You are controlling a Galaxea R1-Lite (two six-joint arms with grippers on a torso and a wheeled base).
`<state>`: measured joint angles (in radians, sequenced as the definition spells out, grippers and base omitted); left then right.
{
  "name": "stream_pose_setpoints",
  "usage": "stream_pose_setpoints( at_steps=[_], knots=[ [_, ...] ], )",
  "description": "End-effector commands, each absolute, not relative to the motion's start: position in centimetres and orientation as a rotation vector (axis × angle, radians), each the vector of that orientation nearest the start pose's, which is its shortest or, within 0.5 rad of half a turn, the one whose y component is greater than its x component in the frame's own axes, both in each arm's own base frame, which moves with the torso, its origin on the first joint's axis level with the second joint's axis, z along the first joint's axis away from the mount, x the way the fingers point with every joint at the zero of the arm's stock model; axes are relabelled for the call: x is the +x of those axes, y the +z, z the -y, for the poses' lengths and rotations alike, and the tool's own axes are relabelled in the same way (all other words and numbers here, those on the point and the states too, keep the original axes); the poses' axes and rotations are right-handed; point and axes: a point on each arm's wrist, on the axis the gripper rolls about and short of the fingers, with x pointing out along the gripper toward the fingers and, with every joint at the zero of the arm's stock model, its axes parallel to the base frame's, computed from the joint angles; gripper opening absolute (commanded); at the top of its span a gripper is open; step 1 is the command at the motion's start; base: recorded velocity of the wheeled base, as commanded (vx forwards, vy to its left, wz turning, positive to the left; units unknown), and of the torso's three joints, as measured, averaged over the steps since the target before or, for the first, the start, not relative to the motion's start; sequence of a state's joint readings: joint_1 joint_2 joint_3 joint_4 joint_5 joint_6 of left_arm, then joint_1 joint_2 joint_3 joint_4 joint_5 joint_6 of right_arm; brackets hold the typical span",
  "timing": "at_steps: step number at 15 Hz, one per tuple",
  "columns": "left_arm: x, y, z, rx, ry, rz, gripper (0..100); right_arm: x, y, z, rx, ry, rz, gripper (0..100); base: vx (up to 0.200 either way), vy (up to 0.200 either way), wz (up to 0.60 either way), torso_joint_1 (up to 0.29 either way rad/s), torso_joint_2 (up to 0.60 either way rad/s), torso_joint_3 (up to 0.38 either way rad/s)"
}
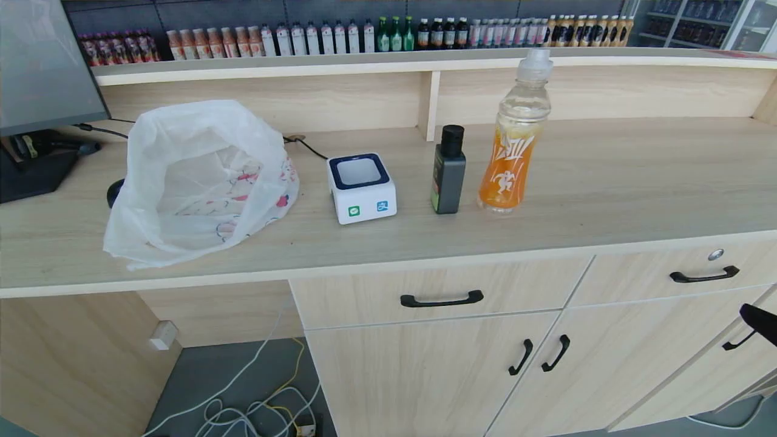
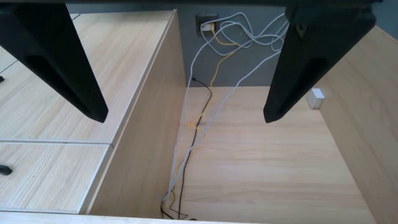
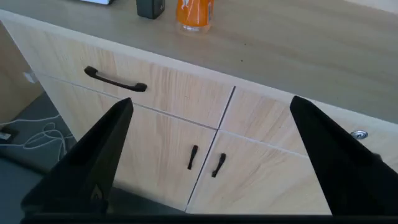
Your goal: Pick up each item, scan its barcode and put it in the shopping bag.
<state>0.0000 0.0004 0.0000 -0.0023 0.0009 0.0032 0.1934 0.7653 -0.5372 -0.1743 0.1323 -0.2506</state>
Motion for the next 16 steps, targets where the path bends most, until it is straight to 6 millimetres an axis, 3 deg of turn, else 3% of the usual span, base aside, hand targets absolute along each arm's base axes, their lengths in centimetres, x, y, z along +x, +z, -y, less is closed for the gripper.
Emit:
stream_pose_setpoints(
  at_steps=[1,3,7,10,14,16],
  knots=[
    [-2.3,7.6,0.0,0.003,0.002,0.003,100,13.1,26.9,-3.6,-0.343,0.393,-0.019,100,0.000,0.000,0.00,0.000,0.00,0.000],
    [-2.3,7.6,0.0,0.003,0.002,0.003,100,14.8,27.9,-4.8,-0.343,0.431,0.015,100,0.000,0.000,0.00,0.000,0.00,0.000],
    [-2.3,7.6,0.0,0.003,0.002,0.003,100,15.6,27.9,-5.8,-0.323,0.479,0.007,100,0.000,0.000,0.00,0.000,0.00,0.000],
    [-2.3,7.6,0.0,0.003,0.002,0.003,100,15.9,27.5,-9.1,-0.217,0.634,-0.038,100,0.000,0.000,0.00,0.000,0.00,0.000],
    [-2.3,7.6,0.0,0.003,0.002,0.003,100,17.7,27.3,-12.6,-0.201,0.712,0.025,100,0.000,0.000,0.00,0.000,0.00,0.000],
    [-2.3,7.6,0.0,0.003,0.002,0.003,100,18.7,27.1,-14.2,-0.177,0.671,0.068,100,0.000,0.000,0.00,0.000,0.00,0.000]
  ],
)
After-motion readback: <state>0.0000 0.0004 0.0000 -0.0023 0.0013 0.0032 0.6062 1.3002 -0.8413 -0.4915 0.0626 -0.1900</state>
